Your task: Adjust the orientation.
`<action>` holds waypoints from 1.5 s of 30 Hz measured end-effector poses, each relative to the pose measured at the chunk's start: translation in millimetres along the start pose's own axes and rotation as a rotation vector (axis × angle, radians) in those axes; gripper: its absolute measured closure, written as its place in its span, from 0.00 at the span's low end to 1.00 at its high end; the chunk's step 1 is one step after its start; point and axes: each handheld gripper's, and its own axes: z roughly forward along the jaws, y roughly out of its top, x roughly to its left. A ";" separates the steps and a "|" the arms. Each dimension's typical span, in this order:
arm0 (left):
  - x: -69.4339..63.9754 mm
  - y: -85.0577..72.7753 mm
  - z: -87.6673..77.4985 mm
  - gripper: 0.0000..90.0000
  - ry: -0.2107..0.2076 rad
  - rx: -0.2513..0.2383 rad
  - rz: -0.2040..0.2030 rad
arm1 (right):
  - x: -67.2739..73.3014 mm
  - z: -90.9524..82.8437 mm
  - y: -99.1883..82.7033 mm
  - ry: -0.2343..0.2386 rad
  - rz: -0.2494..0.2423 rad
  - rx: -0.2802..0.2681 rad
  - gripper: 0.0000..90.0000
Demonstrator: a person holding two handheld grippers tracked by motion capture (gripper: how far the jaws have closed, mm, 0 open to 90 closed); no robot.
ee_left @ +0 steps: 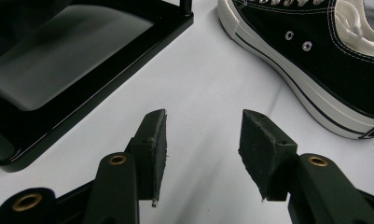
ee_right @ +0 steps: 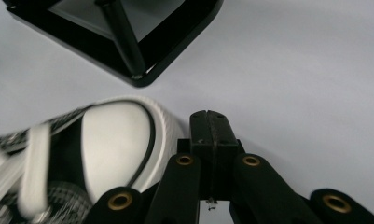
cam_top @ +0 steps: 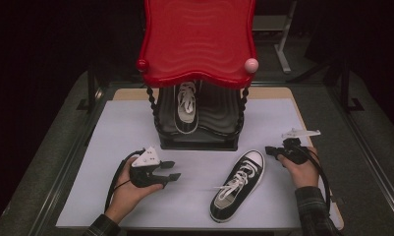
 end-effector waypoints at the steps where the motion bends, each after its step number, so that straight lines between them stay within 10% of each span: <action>1: 0.1 -0.2 -0.1 0.57 0.000 -0.002 -0.002 | 1.1 -4.1 -5.0 -0.003 0.004 0.010 1.00; 13: -0.4 -0.8 1.2 0.56 0.000 -0.006 -0.006 | 38.5 -36.8 -66.7 0.109 -0.003 0.098 1.00; 31: -2.1 1.4 4.9 0.56 -0.015 -0.015 -0.015 | 41.5 1.8 -33.0 0.118 -0.071 0.136 1.00; 45: -30.3 34.3 28.0 0.54 -0.132 -0.039 0.000 | 42.4 -17.9 -34.5 0.122 -0.037 0.065 0.89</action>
